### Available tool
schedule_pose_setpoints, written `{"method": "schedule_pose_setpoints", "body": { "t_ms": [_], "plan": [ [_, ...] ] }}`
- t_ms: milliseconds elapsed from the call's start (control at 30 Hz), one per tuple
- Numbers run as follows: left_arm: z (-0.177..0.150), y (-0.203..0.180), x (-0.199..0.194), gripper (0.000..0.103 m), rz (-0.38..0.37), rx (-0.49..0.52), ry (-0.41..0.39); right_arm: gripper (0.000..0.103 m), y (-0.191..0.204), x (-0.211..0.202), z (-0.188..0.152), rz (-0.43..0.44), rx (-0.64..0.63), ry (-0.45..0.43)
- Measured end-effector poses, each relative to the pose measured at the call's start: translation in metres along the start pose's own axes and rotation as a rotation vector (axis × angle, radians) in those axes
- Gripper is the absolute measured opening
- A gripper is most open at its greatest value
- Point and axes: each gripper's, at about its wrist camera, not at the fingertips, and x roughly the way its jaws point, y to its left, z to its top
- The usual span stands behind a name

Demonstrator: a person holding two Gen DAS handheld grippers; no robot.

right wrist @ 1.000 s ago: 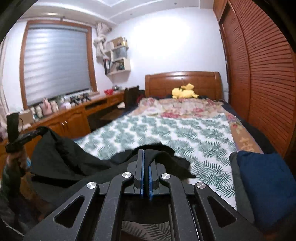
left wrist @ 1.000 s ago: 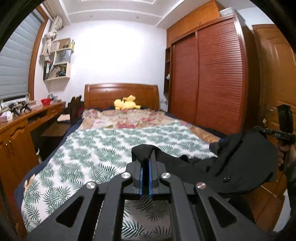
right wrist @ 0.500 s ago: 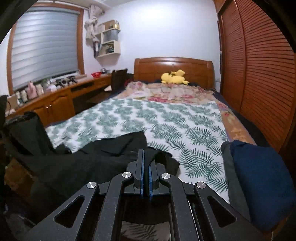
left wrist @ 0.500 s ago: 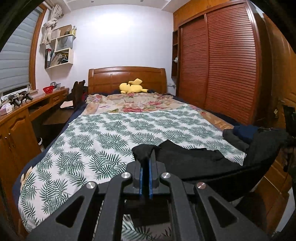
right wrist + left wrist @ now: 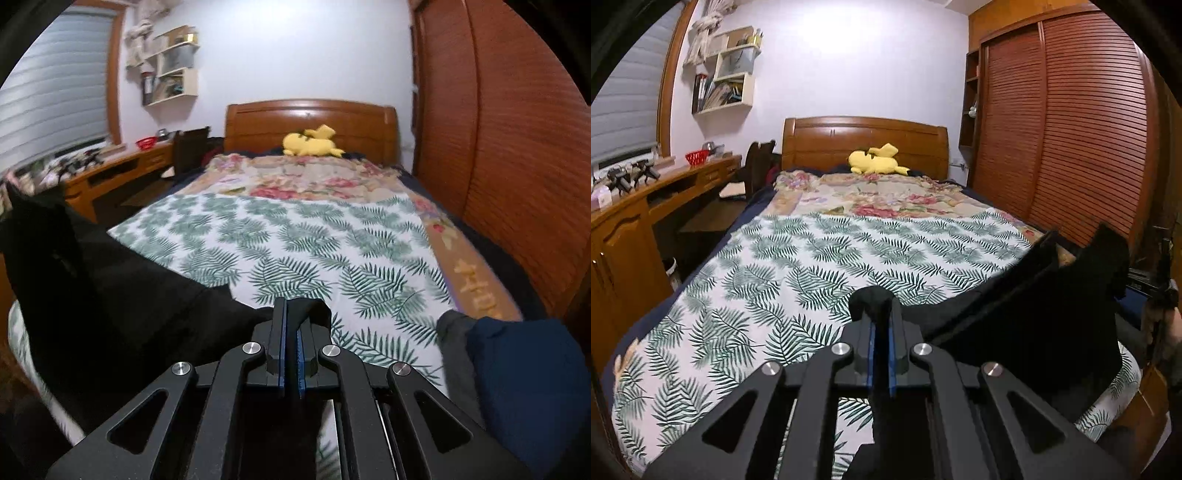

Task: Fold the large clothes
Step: 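Lift the hem with both tools and fold it up toward the collar, then open both tools and release the folded hem onto the coat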

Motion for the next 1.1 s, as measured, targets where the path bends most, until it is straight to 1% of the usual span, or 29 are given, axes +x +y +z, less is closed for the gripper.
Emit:
{"method": "schedule_pose_setpoints", "body": {
  "t_ms": [100,167,400,567,733,833,867,933,967,1000,1033,1067,1100],
  "plan": [
    [-0.003,0.002,0.025,0.001,0.002,0.009,0.026,0.001,-0.011,0.036,-0.002,0.003,0.045,0.039],
    [-0.005,0.001,0.045,0.001,0.027,0.026,0.033,0.001,-0.017,0.063,-0.006,0.006,0.068,0.059],
    [-0.008,0.001,0.098,0.001,0.040,0.028,0.042,0.001,-0.021,0.133,-0.012,-0.018,0.072,0.104],
    [-0.018,-0.001,0.131,0.002,0.034,0.032,0.068,0.001,-0.021,0.168,-0.020,-0.029,0.051,0.135],
    [-0.026,-0.004,0.144,0.005,0.028,0.060,0.081,0.004,-0.020,0.190,-0.031,-0.037,0.043,0.207],
    [-0.025,-0.001,0.146,0.008,-0.010,0.041,0.090,0.007,-0.021,0.191,-0.029,-0.041,0.046,0.225],
    [-0.025,0.000,0.146,0.010,-0.016,0.041,0.091,0.009,-0.020,0.190,-0.028,-0.042,0.043,0.225],
    [-0.025,0.001,0.145,0.013,-0.030,0.040,0.091,0.021,-0.017,0.187,-0.024,-0.054,0.027,0.222],
    [-0.025,0.002,0.144,0.016,-0.034,0.043,0.092,0.052,-0.016,0.185,-0.022,-0.065,0.019,0.216],
    [-0.025,0.003,0.143,0.017,-0.035,0.044,0.092,0.078,-0.016,0.181,-0.019,-0.083,0.019,0.202],
    [-0.025,0.004,0.142,0.018,-0.037,0.043,0.090,0.080,-0.017,0.177,-0.017,-0.083,0.032,0.184],
    [-0.025,0.006,0.141,0.019,-0.040,0.042,0.089,0.080,-0.020,0.171,-0.014,-0.077,0.058,0.161],
    [-0.024,0.008,0.139,0.020,-0.046,0.036,0.087,0.080,-0.022,0.169,-0.012,-0.082,0.070,0.159]
  ]
}}
